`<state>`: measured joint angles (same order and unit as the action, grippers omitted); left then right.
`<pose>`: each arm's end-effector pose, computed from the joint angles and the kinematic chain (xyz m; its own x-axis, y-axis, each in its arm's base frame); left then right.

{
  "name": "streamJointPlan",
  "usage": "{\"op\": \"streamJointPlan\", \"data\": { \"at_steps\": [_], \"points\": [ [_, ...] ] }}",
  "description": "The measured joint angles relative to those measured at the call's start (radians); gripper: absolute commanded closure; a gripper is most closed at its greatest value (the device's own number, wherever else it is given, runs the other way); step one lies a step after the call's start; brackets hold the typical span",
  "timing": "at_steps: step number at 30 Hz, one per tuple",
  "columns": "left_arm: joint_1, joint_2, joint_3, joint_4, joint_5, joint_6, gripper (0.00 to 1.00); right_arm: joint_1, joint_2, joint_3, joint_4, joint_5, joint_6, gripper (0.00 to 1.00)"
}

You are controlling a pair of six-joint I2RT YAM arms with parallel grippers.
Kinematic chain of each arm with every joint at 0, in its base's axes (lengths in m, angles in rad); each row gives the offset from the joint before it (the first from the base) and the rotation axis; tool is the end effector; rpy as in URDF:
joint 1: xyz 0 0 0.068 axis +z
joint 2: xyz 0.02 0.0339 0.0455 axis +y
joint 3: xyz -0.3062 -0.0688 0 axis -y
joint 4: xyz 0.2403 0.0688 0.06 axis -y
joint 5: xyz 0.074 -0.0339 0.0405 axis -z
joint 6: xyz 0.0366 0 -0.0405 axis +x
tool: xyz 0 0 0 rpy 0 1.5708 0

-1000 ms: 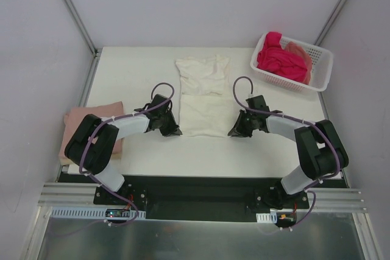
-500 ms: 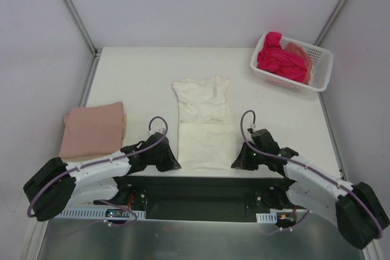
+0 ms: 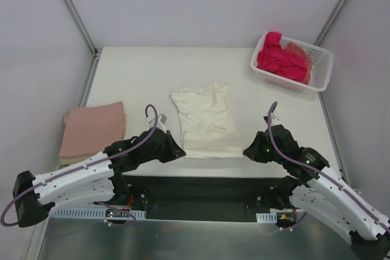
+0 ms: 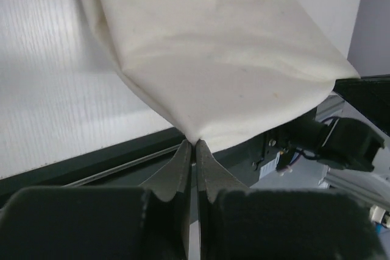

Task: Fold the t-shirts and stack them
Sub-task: Fold the long partially folded tshirt into a neat square

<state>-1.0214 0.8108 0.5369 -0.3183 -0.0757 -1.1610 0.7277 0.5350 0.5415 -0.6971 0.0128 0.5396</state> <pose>0.0798 -0.1250 0.2665 -0.8661 -0.3370 -0.3693 0.0584 0.6654 -0.7442 0.0614 0.0540 0.2607 -0.7460 0.0235 -0.6655 -0.3199 0.8639 0.3891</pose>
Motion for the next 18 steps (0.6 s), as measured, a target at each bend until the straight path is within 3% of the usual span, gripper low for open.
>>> {"op": "streamJointPlan", "data": {
  "at_steps": [3, 7, 11, 18],
  "points": [
    [0.016, 0.017, 0.1, -0.034, -0.074, 0.055, 1.0, 0.001, 0.124, 0.158, -0.027, 0.093, -0.073, 1.0],
    [0.125, 0.089, 0.224, -0.048, -0.117, 0.14, 1.0, -0.022, 0.275, 0.342, -0.016, 0.182, -0.161, 0.99],
    [0.252, 0.205, 0.344, -0.047, -0.115, 0.22, 1.0, -0.12, 0.398, 0.458, 0.027, 0.157, -0.232, 0.99],
    [0.373, 0.406, 0.524, -0.049, -0.079, 0.332, 1.0, -0.259, 0.666, 0.654, 0.064, 0.07, -0.346, 0.99]
  ]
}}
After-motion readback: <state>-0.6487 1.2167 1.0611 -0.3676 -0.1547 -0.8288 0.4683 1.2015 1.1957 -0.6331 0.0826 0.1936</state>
